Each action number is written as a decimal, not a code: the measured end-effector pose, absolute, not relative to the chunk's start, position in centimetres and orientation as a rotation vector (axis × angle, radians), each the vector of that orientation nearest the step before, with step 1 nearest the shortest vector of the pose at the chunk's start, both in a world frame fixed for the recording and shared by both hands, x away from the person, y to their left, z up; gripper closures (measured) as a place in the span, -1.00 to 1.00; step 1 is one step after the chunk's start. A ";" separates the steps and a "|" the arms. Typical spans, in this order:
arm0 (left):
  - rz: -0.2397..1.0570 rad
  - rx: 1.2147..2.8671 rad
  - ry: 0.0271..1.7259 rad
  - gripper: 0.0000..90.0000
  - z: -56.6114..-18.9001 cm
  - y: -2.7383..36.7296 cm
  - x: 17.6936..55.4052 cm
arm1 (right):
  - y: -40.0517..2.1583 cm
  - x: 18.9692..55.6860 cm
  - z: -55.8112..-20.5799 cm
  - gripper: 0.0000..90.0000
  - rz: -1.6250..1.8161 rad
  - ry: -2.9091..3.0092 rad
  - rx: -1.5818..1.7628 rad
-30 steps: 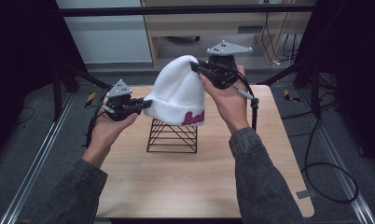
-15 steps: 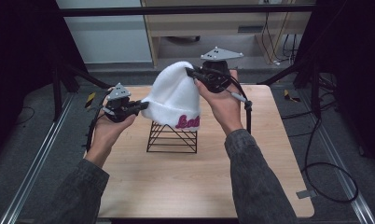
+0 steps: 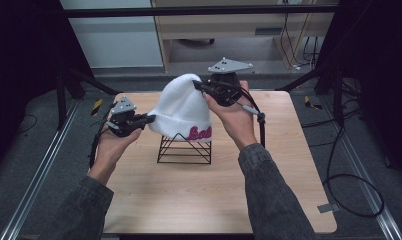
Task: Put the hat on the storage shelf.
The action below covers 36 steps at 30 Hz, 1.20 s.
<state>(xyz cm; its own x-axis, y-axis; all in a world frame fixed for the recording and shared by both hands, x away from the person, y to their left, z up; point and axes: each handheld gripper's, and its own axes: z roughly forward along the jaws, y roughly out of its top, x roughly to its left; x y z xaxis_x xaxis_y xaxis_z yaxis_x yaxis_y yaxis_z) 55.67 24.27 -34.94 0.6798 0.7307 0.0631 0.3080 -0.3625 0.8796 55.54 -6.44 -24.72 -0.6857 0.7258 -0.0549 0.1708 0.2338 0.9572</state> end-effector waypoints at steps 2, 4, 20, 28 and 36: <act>0.563 1.954 0.817 0.87 -35.2 24.2 55.8 | -6.4 55.6 -24.9 0.84 1.450 2.019 0.815; 0.558 1.958 0.823 0.87 -35.5 24.1 56.0 | -6.3 55.7 -25.1 0.84 1.445 2.024 0.824; 0.553 1.966 0.819 0.87 -35.7 24.5 55.8 | -6.5 55.7 -25.9 0.84 1.437 2.046 0.834; 0.543 1.973 0.814 0.87 -36.0 24.7 55.5 | -6.3 55.4 -25.9 0.83 1.458 2.071 0.827; 0.524 1.985 0.793 0.87 -37.0 25.1 54.5 | -6.2 54.4 -26.4 0.82 1.451 2.114 0.804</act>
<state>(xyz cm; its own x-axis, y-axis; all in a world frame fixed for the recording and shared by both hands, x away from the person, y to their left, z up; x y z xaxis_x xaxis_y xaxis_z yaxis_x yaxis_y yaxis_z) 54.49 25.15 -37.04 0.7035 0.7089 0.0501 0.3244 -0.3831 0.8649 54.36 -6.16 -26.44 -0.7286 0.6839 -0.0389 0.2098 0.2769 0.9377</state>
